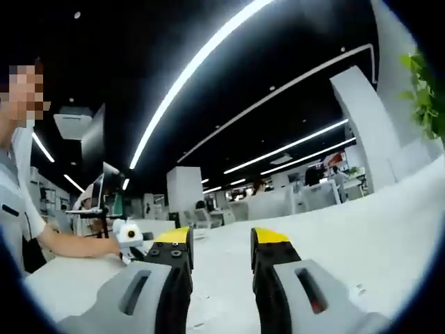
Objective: Straighten the power strip on the desk, plug the charger into it
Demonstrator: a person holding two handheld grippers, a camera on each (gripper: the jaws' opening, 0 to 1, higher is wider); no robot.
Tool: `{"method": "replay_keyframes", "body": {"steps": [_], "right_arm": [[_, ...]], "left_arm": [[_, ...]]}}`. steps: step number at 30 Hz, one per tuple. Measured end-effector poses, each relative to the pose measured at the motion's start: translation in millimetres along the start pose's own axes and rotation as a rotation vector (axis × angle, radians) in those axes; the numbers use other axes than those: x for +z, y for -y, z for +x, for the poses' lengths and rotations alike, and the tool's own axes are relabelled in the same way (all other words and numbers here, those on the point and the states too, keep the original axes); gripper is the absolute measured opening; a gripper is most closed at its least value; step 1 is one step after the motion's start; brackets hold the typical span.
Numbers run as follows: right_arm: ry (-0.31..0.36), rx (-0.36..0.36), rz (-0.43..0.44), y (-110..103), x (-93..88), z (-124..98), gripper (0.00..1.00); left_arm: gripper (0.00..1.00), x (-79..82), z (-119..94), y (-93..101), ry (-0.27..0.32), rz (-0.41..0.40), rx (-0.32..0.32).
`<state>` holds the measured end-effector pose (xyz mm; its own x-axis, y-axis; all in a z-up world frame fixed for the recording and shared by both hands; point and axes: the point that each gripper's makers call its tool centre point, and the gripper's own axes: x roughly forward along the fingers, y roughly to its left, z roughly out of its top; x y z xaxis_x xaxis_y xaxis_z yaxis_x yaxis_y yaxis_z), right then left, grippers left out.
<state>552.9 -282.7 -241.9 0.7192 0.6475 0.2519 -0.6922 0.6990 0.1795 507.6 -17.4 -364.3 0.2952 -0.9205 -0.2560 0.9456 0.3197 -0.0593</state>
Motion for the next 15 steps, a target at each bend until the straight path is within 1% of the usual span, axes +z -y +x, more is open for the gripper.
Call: {"method": "replay_keyframes", "body": {"steps": [1, 2, 3, 4, 6, 7, 8, 10, 11, 12, 13, 14, 15], "right_arm": [[-0.034, -0.107, 0.023, 23.6, -4.3, -3.0, 0.31], [-0.043, -0.184, 0.055, 36.7, -5.9, -5.6, 0.26], [-0.035, -0.247, 0.094, 50.9, -7.3, -9.6, 0.24], [-0.040, -0.259, 0.107, 54.8, -10.4, -13.5, 0.24], [-0.051, -0.258, 0.109, 56.2, -14.6, -17.3, 0.24], [-0.070, -0.283, 0.117, 59.0, -17.5, -18.6, 0.24], [-0.098, -0.332, 0.092, 66.0, -19.6, -21.1, 0.24], [-0.106, -0.394, 0.007, 73.2, -16.7, -24.3, 0.24], [-0.120, -0.412, -0.035, 72.2, -17.6, -24.3, 0.24], [-0.131, -0.422, -0.054, 73.5, -18.6, -24.1, 0.24], [-0.159, -0.429, -0.082, 73.7, -22.2, -25.2, 0.24], [-0.189, -0.456, -0.110, 77.1, -27.1, -26.1, 0.25], [-0.205, -0.473, -0.127, 79.0, -30.3, -27.3, 0.25]], "left_arm": [[0.13, 0.0, 0.0, -0.1, 0.000, 0.000, 0.000], [0.13, 0.0, 0.0, 0.0, 0.000, 0.001, 0.000], [0.13, 0.1, -0.1, 0.0, 0.002, 0.005, -0.001], [0.13, 0.2, -0.2, -0.4, 0.004, 0.008, -0.001], [0.13, 0.2, -0.3, -0.9, 0.004, 0.010, -0.001], [0.13, 0.2, -0.4, -1.2, 0.004, 0.011, -0.001], [0.13, 0.2, -0.4, -0.9, 0.004, 0.013, 0.000], [0.13, 0.3, -0.5, -1.3, 0.004, 0.015, 0.003], [0.13, 0.3, -0.6, -1.6, 0.005, 0.016, 0.004], [0.13, 0.4, -0.6, -1.4, 0.005, 0.017, 0.005], [0.14, 0.4, -0.6, -1.5, 0.004, 0.017, 0.006], [0.14, 0.4, -0.7, -1.8, 0.005, 0.017, 0.007], [0.14, 0.4, -0.8, -2.0, 0.005, 0.017, 0.008]]}}
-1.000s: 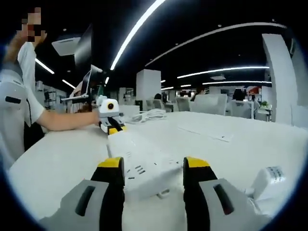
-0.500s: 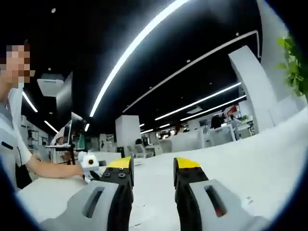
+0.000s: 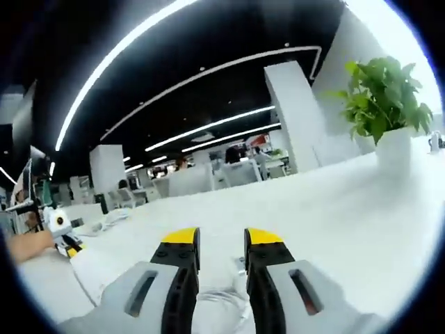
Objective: Straighten the power strip on the desk, plug the charger into it
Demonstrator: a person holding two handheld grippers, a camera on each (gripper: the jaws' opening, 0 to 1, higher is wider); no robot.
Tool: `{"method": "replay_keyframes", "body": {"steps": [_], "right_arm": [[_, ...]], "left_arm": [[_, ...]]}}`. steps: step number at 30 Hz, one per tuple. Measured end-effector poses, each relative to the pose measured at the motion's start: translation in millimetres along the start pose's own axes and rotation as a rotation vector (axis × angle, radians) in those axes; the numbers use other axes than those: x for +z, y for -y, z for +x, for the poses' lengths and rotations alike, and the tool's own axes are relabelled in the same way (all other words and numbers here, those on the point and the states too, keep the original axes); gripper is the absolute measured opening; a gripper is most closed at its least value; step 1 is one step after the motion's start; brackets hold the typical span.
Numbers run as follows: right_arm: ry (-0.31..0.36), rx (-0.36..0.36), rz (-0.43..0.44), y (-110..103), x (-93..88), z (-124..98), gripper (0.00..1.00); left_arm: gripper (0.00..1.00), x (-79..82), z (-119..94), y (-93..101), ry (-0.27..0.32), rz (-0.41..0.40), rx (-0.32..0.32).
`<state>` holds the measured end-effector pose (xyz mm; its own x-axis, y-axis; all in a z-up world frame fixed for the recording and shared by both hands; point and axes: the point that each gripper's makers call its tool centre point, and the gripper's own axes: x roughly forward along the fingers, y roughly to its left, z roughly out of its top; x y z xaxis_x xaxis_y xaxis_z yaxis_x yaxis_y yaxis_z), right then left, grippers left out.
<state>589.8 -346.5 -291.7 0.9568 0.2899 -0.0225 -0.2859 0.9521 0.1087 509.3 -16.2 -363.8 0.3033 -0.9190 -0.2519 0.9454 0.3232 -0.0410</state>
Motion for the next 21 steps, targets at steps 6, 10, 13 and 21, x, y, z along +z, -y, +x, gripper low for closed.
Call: {"method": "replay_keyframes", "body": {"steps": [6, 10, 13, 21], "right_arm": [[-0.060, -0.069, -0.044, 5.7, -12.7, -1.4, 0.25], [-0.140, -0.129, -0.008, 14.2, -27.7, -6.6, 0.14], [-0.141, -0.146, -0.020, 16.8, -27.0, -8.3, 0.12], [-0.164, -0.180, -0.080, 27.9, -33.8, -11.1, 0.15]], "left_arm": [[0.14, 0.1, -0.4, -0.9, 0.001, 0.001, 0.003], [0.14, 0.1, -0.6, -1.1, 0.001, 0.001, 0.003], [0.14, 0.2, -0.6, -0.5, 0.001, 0.000, 0.002], [0.14, 0.8, -0.4, 1.0, 0.002, -0.001, 0.001]]}}
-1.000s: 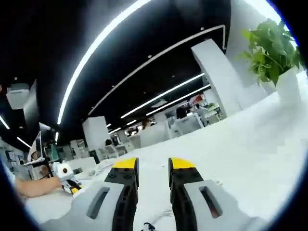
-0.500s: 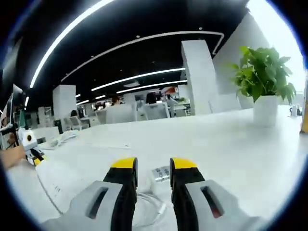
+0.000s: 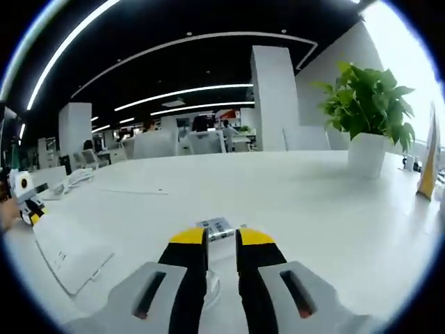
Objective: Straighten the power strip on the desk, plug the charger into it
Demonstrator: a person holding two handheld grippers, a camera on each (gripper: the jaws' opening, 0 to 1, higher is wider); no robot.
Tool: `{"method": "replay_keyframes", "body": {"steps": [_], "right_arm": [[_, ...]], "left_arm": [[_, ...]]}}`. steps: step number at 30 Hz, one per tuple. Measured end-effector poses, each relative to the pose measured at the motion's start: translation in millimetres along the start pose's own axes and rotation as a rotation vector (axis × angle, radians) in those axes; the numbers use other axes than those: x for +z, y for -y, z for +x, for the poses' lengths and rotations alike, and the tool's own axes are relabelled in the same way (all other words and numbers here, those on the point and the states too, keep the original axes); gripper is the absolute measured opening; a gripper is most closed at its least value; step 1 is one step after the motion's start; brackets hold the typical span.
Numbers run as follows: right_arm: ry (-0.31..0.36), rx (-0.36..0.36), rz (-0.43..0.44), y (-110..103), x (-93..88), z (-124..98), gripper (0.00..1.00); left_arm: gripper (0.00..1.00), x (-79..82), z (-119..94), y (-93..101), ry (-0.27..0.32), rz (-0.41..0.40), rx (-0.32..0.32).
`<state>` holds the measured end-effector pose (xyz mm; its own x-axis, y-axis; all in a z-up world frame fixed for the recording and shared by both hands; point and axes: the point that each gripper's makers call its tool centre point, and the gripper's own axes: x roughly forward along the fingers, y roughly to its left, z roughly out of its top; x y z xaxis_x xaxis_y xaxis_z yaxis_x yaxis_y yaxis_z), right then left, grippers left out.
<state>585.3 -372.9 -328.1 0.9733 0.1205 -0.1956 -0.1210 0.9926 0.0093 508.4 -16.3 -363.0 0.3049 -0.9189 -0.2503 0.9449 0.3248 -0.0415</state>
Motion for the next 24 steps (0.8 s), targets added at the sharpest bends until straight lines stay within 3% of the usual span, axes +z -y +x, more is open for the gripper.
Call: {"method": "replay_keyframes", "body": {"steps": [7, 16, 22, 24], "right_arm": [[-0.013, -0.036, 0.022, 20.2, -3.7, 0.4, 0.15], [0.006, 0.023, 0.055, 2.9, -1.6, -1.0, 0.27], [0.002, 0.041, 0.028, -2.1, -3.7, -3.2, 0.28], [-0.037, 0.050, 0.013, -5.5, -10.7, -1.7, 0.29]], "left_arm": [[0.14, 0.0, 0.0, -0.9, 0.000, -0.004, 0.000], [0.14, -0.1, 0.3, -1.6, -0.001, -0.009, -0.001], [0.14, -0.5, 0.8, -1.7, -0.002, -0.013, 0.000], [0.14, -0.6, 0.9, -1.6, -0.002, -0.013, 0.001]]}}
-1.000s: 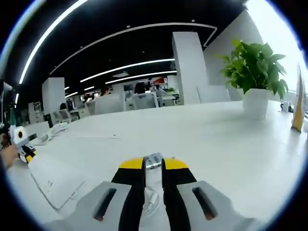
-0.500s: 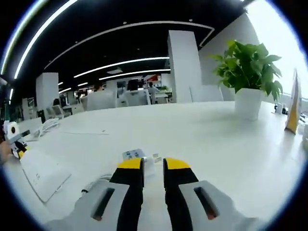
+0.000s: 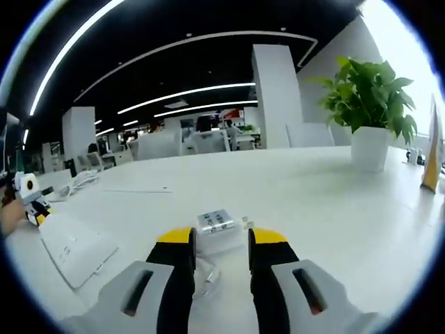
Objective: Straighten the power strip on the desk, plug the charger into it
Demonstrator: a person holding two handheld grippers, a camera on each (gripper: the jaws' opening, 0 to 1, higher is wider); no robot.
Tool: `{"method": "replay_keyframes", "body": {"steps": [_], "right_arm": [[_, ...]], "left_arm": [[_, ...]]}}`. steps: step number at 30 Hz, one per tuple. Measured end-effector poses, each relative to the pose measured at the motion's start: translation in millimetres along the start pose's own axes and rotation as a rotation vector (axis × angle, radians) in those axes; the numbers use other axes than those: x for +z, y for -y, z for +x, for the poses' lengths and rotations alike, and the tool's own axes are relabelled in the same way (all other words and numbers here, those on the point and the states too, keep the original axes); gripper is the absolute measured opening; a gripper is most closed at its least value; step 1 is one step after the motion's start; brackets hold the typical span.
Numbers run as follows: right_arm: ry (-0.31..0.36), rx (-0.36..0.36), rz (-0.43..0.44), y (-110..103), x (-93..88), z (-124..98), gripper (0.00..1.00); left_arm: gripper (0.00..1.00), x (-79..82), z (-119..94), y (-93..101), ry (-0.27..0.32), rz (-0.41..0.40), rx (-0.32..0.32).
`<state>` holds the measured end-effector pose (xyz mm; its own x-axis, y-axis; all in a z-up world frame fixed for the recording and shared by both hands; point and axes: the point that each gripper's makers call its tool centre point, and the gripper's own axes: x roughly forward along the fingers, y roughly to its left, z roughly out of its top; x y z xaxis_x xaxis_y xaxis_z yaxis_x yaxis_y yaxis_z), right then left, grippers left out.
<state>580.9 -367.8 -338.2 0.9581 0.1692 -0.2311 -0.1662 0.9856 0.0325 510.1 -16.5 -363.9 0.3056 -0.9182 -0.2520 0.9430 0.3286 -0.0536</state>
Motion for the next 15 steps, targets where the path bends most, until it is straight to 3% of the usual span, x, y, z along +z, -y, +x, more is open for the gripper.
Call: {"method": "replay_keyframes", "body": {"steps": [3, 8, 15], "right_arm": [[-0.002, -0.023, -0.104, -1.8, 0.2, 1.8, 0.28], [-0.016, -0.025, -0.135, -3.4, -3.9, 7.0, 0.28], [-0.002, 0.064, -0.256, -12.3, -8.9, 11.1, 0.17]], "left_arm": [[0.14, -0.1, 0.1, 0.1, 0.001, 0.001, 0.006], [0.14, 0.0, 0.3, 0.9, 0.003, 0.004, 0.026], [0.15, -0.2, 0.9, 1.6, 0.003, 0.007, 0.029]]}}
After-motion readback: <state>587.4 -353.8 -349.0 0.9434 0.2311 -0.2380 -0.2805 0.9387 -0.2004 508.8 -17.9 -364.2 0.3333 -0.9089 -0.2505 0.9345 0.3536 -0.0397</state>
